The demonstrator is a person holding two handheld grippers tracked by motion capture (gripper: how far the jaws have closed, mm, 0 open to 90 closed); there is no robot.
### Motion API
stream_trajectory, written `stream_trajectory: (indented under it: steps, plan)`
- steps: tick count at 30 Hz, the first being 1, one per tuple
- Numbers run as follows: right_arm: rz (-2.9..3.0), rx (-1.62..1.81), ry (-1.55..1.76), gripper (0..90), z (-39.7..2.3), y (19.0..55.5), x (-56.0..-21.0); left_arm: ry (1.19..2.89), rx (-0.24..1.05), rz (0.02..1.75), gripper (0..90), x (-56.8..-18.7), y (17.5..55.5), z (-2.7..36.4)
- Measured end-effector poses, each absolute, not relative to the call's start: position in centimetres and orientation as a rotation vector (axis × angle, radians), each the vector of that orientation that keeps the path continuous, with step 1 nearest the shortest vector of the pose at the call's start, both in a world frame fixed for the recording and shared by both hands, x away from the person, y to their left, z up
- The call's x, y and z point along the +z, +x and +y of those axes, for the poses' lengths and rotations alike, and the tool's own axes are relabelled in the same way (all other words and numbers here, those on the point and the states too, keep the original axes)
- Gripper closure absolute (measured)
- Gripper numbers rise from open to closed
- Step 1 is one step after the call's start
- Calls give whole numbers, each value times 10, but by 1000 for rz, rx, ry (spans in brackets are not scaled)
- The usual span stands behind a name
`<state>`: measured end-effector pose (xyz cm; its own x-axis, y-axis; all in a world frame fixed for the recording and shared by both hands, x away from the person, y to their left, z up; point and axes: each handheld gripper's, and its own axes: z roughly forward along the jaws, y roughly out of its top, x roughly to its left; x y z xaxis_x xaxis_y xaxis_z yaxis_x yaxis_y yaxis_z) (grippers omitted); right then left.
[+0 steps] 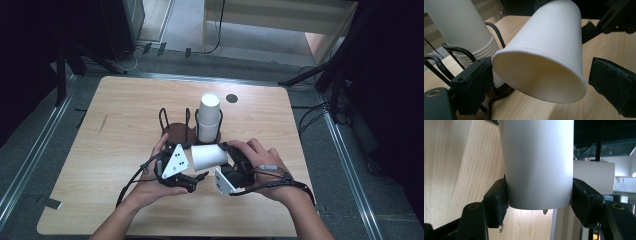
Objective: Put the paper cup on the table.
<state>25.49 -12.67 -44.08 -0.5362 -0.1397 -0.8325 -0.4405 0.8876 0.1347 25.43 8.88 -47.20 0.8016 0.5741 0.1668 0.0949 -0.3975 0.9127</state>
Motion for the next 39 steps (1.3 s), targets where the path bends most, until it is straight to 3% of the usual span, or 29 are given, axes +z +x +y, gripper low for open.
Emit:
stream_trajectory:
  steps: [10,39]
  plan:
    - [2107,565,-239,352,-136,259,-445,1790,456,545,23,-463,258,110]
    - [1868,1095,397,353,-145,261,-454,1617,336,621,16,-454,265,122]
